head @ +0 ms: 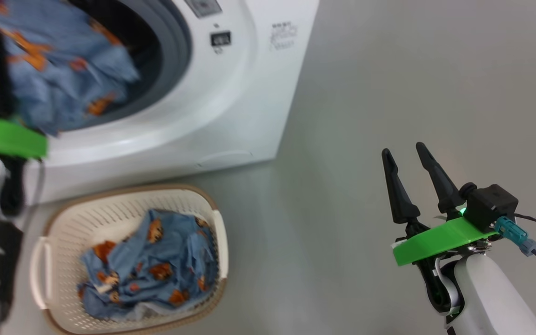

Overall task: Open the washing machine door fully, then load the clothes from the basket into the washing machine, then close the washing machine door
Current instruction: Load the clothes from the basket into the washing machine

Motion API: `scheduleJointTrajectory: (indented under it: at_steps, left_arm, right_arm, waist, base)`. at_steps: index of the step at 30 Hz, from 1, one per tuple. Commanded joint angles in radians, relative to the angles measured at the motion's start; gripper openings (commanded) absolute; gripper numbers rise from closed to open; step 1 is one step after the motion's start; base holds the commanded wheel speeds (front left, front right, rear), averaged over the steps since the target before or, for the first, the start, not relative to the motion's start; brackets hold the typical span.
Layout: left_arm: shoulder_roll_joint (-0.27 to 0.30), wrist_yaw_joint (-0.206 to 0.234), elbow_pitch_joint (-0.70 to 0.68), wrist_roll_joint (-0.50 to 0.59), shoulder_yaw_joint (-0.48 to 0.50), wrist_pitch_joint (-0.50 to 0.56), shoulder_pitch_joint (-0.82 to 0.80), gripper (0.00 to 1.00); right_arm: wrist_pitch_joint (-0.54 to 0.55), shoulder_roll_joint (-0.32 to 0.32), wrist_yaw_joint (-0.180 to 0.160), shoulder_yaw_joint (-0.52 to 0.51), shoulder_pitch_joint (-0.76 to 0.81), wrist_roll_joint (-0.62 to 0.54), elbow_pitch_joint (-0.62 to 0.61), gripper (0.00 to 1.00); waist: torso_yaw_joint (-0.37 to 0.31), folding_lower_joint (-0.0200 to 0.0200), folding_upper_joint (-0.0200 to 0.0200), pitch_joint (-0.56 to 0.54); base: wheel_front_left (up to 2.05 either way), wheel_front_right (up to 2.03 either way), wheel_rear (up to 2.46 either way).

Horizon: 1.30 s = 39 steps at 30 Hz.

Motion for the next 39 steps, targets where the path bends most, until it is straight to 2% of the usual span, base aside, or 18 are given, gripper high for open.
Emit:
scheduleJointTrajectory:
  at_steps: [1, 9, 15, 19, 23, 24, 25, 34, 39]
  left_arm:
    - [0.059, -0.01, 0.01, 0.004, 0.034, -0.006, -0.057, 0.0]
    - [0.105, -0.022, 0.163, 0.013, 0.016, -0.006, -0.27, 0.0]
    - [0.148, -0.023, 0.184, 0.023, -0.007, -0.006, -0.367, 0.0]
    - [0.174, -0.023, 0.135, 0.06, 0.047, -0.006, -0.436, 0.0]
    - [0.163, -0.023, 0.094, 0.106, 0.121, -0.006, -0.445, 0.0]
    - [0.154, -0.023, 0.104, 0.111, 0.13, -0.006, -0.438, 0.35]
    - [0.144, -0.023, 0.122, 0.113, 0.133, -0.006, -0.43, 1.0]
    - [0.09, -0.023, 0.291, 0.084, 0.056, -0.006, -0.403, 1.0]
    - [0.073, -0.024, 0.311, 0.052, 0.017, -0.006, -0.366, 1.0]
  right_arm:
    - [-0.008, 0.008, 0.006, 0.015, -0.016, -0.008, -0.033, 1.0]
    - [-0.008, 0.009, 0.006, 0.046, -0.031, 0.043, -0.083, 1.0]
    - [-0.008, 0.009, 0.006, 0.066, -0.032, 0.068, -0.102, 1.0]
    - [-0.008, 0.009, 0.006, 0.066, -0.03, 0.078, -0.115, 1.0]
    - [-0.008, 0.009, 0.006, 0.071, -0.034, 0.084, -0.118, 1.0]
    - [-0.008, 0.009, 0.006, 0.074, -0.036, 0.085, -0.116, 1.0]
    - [-0.008, 0.009, 0.006, 0.077, -0.039, 0.085, -0.113, 1.0]
    - [-0.008, 0.009, 0.006, 0.078, -0.057, 0.074, -0.084, 1.0]
    - [-0.008, 0.009, 0.006, 0.073, -0.063, 0.07, -0.065, 1.0]
  waist:
    - [-0.081, 0.0, -0.0001, 0.119]
    - [-0.138, 0.0, -0.0001, 0.245]
    - [-0.173, 0.0, -0.0001, 0.292]
    - [-0.181, 0.0, -0.0001, 0.327]
    - [-0.176, 0.0, -0.0001, 0.337]
    - [-0.174, 0.0, -0.0001, 0.335]
    - [-0.171, 0.0, -0.0001, 0.332]
    - [-0.141, 0.0, -0.0001, 0.28]
    - [-0.121, 0.0, -0.0001, 0.232]
  base:
    - [0.0, 0.0, 0.0]
    - [0.0, 0.0, 0.0]
    - [0.0, 0.0, 0.0]
    - [0.0, 0.0, 0.0]
    - [0.0, 0.0, 0.0]
    - [0.0, 0.0, 0.0]
    - [0.0, 0.0, 0.0]
    - [0.0, 0.0, 0.0]
    - [0.0, 0.0, 0.0]
